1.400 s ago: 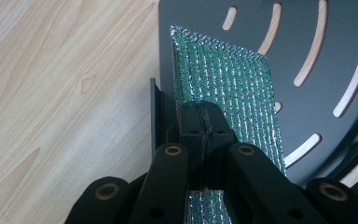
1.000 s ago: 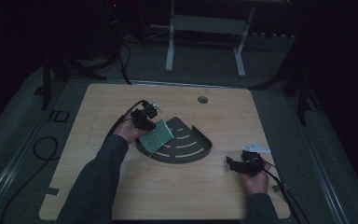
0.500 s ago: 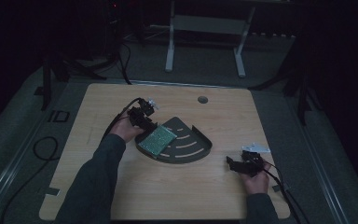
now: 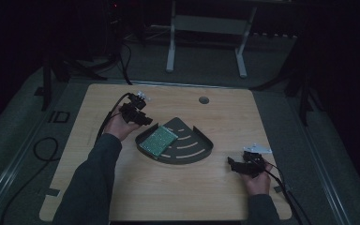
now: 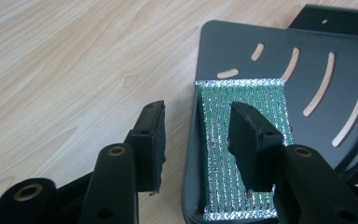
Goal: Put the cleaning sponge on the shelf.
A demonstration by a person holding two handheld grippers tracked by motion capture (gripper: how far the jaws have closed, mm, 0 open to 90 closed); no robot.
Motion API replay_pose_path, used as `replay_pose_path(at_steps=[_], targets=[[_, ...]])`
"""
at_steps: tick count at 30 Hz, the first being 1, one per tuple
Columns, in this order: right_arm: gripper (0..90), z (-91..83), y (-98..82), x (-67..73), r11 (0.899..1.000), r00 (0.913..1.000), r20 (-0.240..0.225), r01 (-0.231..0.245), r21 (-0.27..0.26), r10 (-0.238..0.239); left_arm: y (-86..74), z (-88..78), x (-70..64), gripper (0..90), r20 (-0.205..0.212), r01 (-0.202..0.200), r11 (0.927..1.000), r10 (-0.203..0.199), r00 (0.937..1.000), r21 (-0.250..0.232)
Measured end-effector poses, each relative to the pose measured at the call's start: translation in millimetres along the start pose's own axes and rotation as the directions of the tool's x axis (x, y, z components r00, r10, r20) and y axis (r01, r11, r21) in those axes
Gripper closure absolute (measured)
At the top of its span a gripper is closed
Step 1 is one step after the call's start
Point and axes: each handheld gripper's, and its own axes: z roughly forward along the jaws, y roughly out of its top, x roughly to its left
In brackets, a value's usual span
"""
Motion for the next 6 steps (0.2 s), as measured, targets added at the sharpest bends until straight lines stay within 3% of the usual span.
replay_pose_path(at_steps=[6], targets=[[19.8, 0.0, 0.0, 0.0, 1.0, 1.0, 0.0, 0.0, 0.0, 0.0, -6.5, -11.4, 5.3, 54.4, 0.017, 0.035, 0.9987, -0.034, 0.9993, -0.036]])
